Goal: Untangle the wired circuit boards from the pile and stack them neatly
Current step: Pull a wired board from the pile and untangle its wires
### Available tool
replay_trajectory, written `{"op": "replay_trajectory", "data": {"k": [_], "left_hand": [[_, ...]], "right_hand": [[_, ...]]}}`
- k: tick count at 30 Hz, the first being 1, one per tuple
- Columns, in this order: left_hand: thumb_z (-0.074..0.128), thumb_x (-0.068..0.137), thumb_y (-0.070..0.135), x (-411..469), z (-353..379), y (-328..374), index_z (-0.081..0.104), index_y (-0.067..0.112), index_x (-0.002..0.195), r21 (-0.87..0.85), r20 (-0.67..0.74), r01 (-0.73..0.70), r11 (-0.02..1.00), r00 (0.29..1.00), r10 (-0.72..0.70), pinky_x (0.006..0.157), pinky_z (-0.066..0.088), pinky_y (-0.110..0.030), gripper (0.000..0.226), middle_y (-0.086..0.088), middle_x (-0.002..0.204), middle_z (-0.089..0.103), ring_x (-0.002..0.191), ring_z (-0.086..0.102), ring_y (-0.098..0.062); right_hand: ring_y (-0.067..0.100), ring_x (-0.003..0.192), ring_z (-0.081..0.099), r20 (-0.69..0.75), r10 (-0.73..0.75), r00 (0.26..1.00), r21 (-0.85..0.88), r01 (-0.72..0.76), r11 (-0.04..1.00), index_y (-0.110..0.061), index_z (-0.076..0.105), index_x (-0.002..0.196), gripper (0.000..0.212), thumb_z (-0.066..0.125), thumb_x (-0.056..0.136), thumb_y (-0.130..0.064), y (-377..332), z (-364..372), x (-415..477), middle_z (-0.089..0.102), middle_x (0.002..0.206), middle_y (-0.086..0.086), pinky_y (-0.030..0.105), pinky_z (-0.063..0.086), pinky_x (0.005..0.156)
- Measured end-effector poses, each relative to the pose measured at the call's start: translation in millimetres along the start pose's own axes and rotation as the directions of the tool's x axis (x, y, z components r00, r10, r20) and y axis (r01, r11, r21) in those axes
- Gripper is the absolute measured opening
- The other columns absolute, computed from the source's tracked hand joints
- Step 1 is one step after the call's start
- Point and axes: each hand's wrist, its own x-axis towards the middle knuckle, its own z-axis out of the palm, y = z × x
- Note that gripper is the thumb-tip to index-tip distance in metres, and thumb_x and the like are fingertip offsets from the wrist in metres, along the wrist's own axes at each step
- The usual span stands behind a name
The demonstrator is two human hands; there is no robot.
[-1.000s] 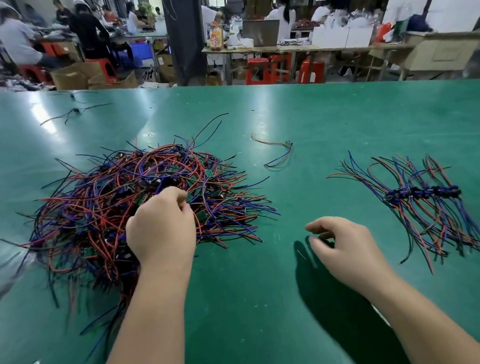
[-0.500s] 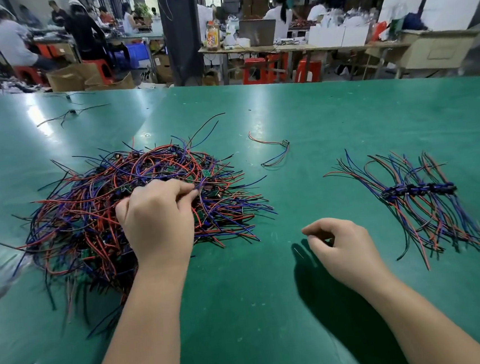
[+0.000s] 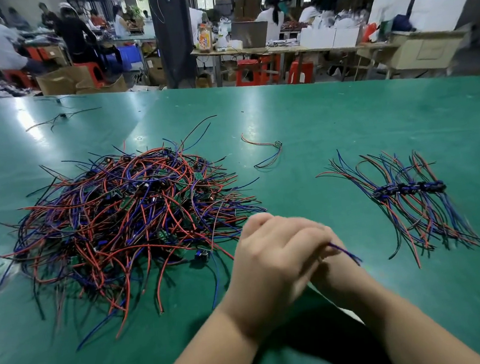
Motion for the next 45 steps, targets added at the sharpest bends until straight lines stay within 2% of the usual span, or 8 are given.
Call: {"op": "replay_trajectory", "data": {"k": [3,8,15,23,27,37,40,45], "left_hand": [[0.051,0.094,0.031,1.9,-3.1,-12.5,0.070,0.016,0.105,-0.048,0.004,0.263,0.964,0.965,-0.263,0.090,0.046,-0.038,0.026,0.002,0.107,0.069,0.102,0.063,-0.015],[0.045,0.098,0.019,-0.2,-4.2,-32.0,0.054,0.020,0.129,-0.122,0.185,0.669,0.733,0.741,-0.645,0.087,0.047,-0.030,0.032,0.005,0.111,0.069,0.096,0.063,-0.017],[0.042,0.095,0.038,-2.8,0.6,-27.8,0.061,0.020,0.126,-0.088,0.340,0.551,0.830,0.799,-0.496,0.095,0.045,-0.032,0.040,0.006,0.103,0.072,0.098,0.064,-0.008],[0.057,0.091,0.033,-1.2,4.0,-25.9,0.059,0.032,0.108,-0.467,0.428,0.738,0.487,0.670,-0.606,0.055,0.045,-0.021,0.017,0.008,0.057,0.061,0.051,0.051,-0.007],[0.070,0.086,0.025,-4.3,4.3,-25.2,0.066,0.026,0.089,-0.406,0.448,0.755,0.515,0.656,-0.607,0.049,0.041,-0.016,0.006,0.003,0.051,0.059,0.048,0.057,-0.005],[0.074,0.068,0.054,-6.7,8.1,-18.8,0.066,0.028,0.070,-0.259,0.424,0.770,0.583,0.633,-0.648,0.054,0.039,-0.015,0.028,0.020,0.063,0.063,0.051,0.050,-0.001],[0.081,0.072,0.033,-3.6,9.3,-16.5,0.071,0.016,0.072,-0.391,0.485,0.827,0.404,0.558,-0.673,0.060,0.052,-0.034,0.020,-0.001,0.066,0.070,0.057,0.058,-0.011],[0.073,0.080,0.011,0.7,9.2,-10.5,0.069,0.011,0.072,-0.482,0.605,0.859,0.174,0.470,-0.643,0.054,0.049,-0.018,0.009,0.000,0.063,0.069,0.051,0.060,-0.009]], "right_hand": [[0.014,0.073,0.067,-0.203,0.098,0.974,0.450,0.004,0.893,-0.009,0.073,0.083,0.012,0.070,0.072,-0.003,13.5,-13.4,7.7,0.072,0.079,0.005,0.022,0.053,0.065],[0.008,0.057,0.066,-0.358,0.347,0.867,0.721,0.021,0.693,-0.009,0.064,0.090,0.018,0.059,0.074,-0.016,14.5,-40.6,14.0,0.072,0.071,0.004,0.014,0.050,0.051],[0.007,0.059,0.066,-0.292,0.376,0.879,0.764,-0.021,0.644,-0.011,0.064,0.094,0.021,0.060,0.075,-0.016,14.8,-38.6,13.6,0.072,0.074,0.003,0.014,0.051,0.052],[0.010,0.060,0.068,-0.331,0.337,0.881,0.666,-0.035,0.746,-0.014,0.066,0.095,0.028,0.066,0.067,-0.012,13.8,-41.9,10.8,0.075,0.083,0.004,0.014,0.046,0.046],[0.010,0.061,0.066,-0.418,0.256,0.871,0.471,-0.033,0.881,-0.017,0.068,0.088,0.026,0.071,0.062,-0.020,13.9,-40.4,10.1,0.075,0.078,0.004,0.014,0.044,0.050],[0.021,0.058,0.068,-0.403,0.271,0.874,0.538,-0.013,0.843,-0.005,0.066,0.079,0.023,0.075,0.058,-0.010,17.6,-30.6,10.8,0.070,0.069,0.011,0.021,0.051,0.049],[0.021,0.057,0.067,-0.404,0.266,0.875,0.528,-0.014,0.849,-0.006,0.067,0.075,0.021,0.075,0.057,-0.011,18.7,-28.5,12.1,0.069,0.065,0.012,0.023,0.053,0.052],[0.020,0.056,0.067,-0.365,0.347,0.864,0.607,-0.062,0.792,-0.005,0.067,0.072,0.015,0.072,0.060,-0.011,17.3,-34.0,12.6,0.069,0.066,0.012,0.022,0.052,0.051]]}}
